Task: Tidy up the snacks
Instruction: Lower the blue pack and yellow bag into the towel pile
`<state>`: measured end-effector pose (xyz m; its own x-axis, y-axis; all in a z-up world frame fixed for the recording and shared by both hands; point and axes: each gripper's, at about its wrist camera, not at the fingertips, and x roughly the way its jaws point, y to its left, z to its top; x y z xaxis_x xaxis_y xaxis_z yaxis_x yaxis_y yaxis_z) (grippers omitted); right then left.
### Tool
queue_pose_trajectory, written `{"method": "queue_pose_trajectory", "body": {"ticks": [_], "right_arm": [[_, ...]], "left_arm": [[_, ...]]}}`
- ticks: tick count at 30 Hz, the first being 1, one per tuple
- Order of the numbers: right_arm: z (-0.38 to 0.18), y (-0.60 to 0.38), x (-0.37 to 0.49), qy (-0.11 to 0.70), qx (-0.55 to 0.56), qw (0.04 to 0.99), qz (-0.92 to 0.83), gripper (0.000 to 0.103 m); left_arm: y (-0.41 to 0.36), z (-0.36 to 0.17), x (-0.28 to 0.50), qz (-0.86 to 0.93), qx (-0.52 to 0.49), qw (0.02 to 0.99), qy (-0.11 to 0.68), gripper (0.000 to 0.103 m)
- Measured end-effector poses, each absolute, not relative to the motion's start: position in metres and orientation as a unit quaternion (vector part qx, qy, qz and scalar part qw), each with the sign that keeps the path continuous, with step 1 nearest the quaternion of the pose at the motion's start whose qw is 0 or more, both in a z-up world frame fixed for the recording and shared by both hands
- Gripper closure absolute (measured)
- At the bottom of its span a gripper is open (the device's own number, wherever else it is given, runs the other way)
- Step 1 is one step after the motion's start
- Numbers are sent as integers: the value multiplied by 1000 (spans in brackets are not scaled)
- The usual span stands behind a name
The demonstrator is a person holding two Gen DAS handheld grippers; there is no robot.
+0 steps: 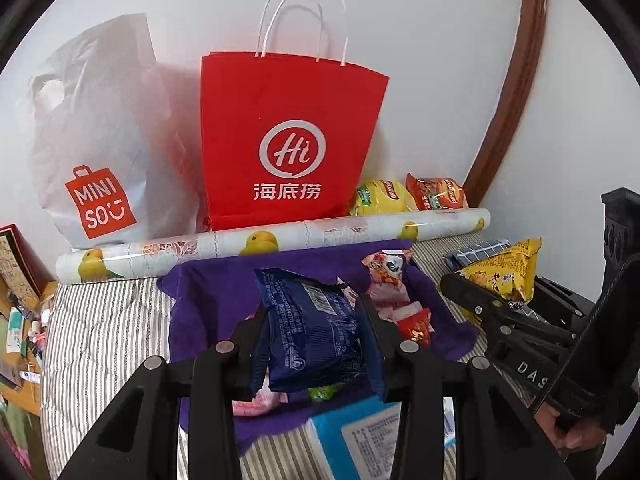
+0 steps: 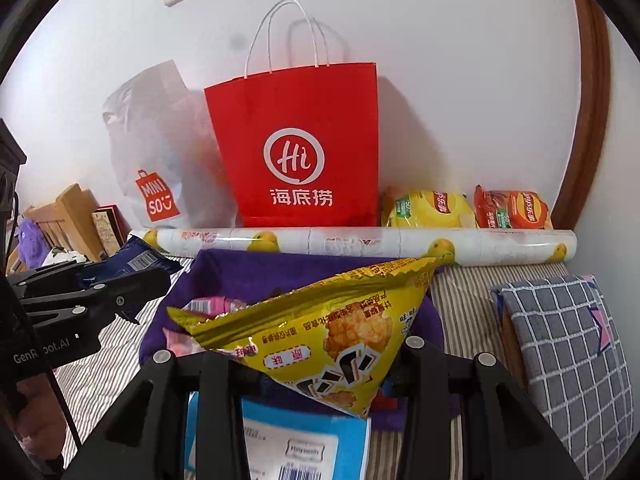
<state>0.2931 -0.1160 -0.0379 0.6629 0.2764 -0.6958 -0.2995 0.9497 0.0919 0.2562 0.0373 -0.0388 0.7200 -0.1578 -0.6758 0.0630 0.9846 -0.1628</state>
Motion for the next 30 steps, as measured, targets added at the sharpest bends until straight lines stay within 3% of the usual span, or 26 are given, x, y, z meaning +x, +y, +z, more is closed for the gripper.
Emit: {"method": "queue_pose_trajectory", "body": {"ticks": [30], "right_arm": [[-102, -117, 352, 436, 24, 882, 176, 64]], "left_arm": [[33, -63, 331, -53, -45, 917, 393, 65]]}}
